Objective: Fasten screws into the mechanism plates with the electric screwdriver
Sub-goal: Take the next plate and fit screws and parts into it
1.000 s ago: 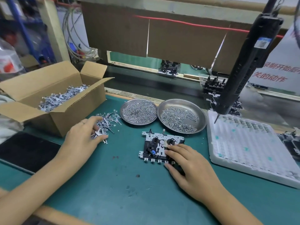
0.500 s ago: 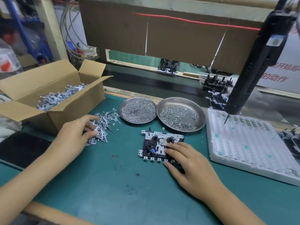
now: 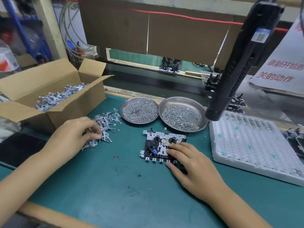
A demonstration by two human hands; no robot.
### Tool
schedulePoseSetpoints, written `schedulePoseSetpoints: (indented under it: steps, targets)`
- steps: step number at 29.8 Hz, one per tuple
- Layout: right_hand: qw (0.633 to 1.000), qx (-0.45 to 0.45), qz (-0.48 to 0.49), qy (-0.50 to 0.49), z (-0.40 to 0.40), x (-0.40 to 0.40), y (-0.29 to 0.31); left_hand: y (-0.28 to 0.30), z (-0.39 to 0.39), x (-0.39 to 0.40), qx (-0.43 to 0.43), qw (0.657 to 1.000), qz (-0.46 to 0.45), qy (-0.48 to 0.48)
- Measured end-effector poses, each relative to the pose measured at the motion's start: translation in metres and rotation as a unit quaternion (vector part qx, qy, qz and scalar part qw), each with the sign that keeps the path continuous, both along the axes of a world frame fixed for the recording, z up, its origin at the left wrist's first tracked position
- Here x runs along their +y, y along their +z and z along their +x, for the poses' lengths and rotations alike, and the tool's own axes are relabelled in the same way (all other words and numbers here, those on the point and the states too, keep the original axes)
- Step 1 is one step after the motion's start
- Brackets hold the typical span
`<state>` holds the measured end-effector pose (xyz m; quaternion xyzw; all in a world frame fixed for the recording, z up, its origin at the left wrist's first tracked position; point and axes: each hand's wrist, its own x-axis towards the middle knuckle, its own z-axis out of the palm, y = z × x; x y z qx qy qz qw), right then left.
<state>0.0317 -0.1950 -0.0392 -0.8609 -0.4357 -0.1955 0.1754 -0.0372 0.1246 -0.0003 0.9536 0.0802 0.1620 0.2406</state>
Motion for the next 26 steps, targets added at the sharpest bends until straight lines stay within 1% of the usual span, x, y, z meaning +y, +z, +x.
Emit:
schedulePoseSetpoints:
  steps: [4,7,8,10,13,15,16,18,20,22,24,26]
  targets:
    - [1.000,-0.003,0.003,0.002,0.000,0.000,0.000,0.005,0.003,0.001,0.057,0.996,0.075,-0.010]
    - [1.000,0.000,0.002,0.005,0.000,0.000,0.000,0.006,0.008,0.001,0.099,0.975,0.199,-0.001]
    - [1.000,0.001,0.002,0.006,0.000,0.001,0.000,0.005,0.010,0.001,0.109,0.966,0.234,0.000]
    - [1.000,-0.001,0.003,0.006,0.000,0.001,-0.001,0.004,0.011,0.000,0.101,0.961,0.257,0.005]
    - [1.000,-0.014,0.004,0.002,0.001,0.001,-0.001,0.007,0.008,-0.004,0.049,0.975,0.216,0.014]
    - [1.000,-0.021,0.004,-0.006,0.001,0.001,-0.001,0.010,0.006,-0.009,-0.002,0.985,0.172,0.013]
    - [1.000,-0.024,0.006,-0.010,0.002,0.002,0.000,0.013,0.006,-0.015,-0.030,0.990,0.140,0.002]
    - [0.999,-0.025,0.013,-0.022,0.004,0.001,0.001,0.020,0.006,-0.036,-0.069,0.995,0.060,-0.048]
    - [0.998,-0.005,0.042,-0.045,0.007,-0.001,0.001,0.023,0.011,-0.063,-0.070,0.991,-0.006,-0.116]
    - [0.990,0.040,0.116,-0.065,0.006,-0.004,0.003,0.021,0.019,-0.090,-0.051,0.983,-0.051,-0.171]
    - [0.976,0.064,0.201,-0.052,0.005,-0.003,0.006,0.018,0.029,-0.112,-0.034,0.973,-0.084,-0.211]
    - [0.970,0.074,0.231,-0.021,0.006,0.001,0.009,0.015,0.042,-0.126,-0.020,0.965,-0.103,-0.241]
